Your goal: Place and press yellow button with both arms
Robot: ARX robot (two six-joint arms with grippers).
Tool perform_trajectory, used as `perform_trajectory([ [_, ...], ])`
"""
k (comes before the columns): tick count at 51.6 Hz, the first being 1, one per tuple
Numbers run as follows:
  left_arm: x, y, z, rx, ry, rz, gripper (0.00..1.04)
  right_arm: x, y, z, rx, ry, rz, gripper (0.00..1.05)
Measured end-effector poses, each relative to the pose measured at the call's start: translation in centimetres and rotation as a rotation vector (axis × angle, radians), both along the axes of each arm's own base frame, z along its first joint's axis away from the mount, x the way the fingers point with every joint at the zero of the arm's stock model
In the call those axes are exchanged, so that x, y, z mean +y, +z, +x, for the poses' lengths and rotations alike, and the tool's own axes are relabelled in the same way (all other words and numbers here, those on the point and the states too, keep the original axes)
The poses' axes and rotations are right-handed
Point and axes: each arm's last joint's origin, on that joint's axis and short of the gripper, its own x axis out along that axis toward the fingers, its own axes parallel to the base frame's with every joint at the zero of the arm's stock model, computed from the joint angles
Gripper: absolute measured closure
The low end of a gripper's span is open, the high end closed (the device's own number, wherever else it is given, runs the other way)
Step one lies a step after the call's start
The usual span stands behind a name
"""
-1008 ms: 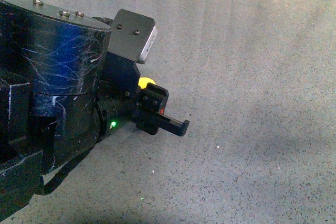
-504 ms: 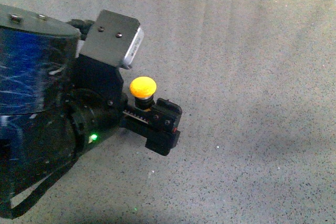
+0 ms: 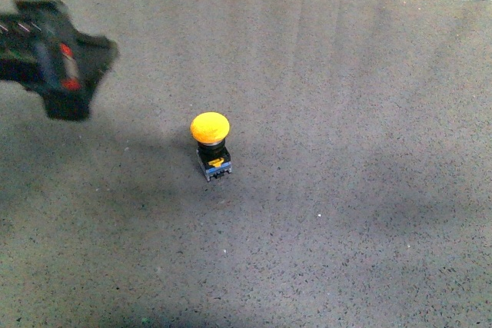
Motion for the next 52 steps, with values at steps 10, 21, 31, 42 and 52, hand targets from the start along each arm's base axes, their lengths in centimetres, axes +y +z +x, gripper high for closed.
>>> perform_trajectory([
  [10, 4.9, 0.8, -2.0, -0.317, 0.312, 0.07, 0.34, 0.0, 0.0, 0.0, 0.0, 0.0, 0.0, 0.09],
  [21, 6.3, 1.1, -6.3, -0.369, 0.348, 0.101, 0.82, -0.9, 1.5, 0.5, 0.57, 0.144, 0.237, 0.09],
  [31, 6.4, 1.1, -7.8, -0.369, 0.348, 0.105, 1.03, -1.5, 5.9, 3.0, 0.463, 0.16, 0.14, 0.09],
  [42, 6.4, 1.2, -9.3, -0.372, 0.35, 0.106, 1.03, 0.6, 7.7, 9.7, 0.465, 0.24, -0.08, 0.09],
  [52, 6.4, 1.3, -10.3, -0.373, 0.35, 0.106, 1.03, 5.1, 6.9, 15.5, 0.496, 0.378, -0.205, 0.09],
])
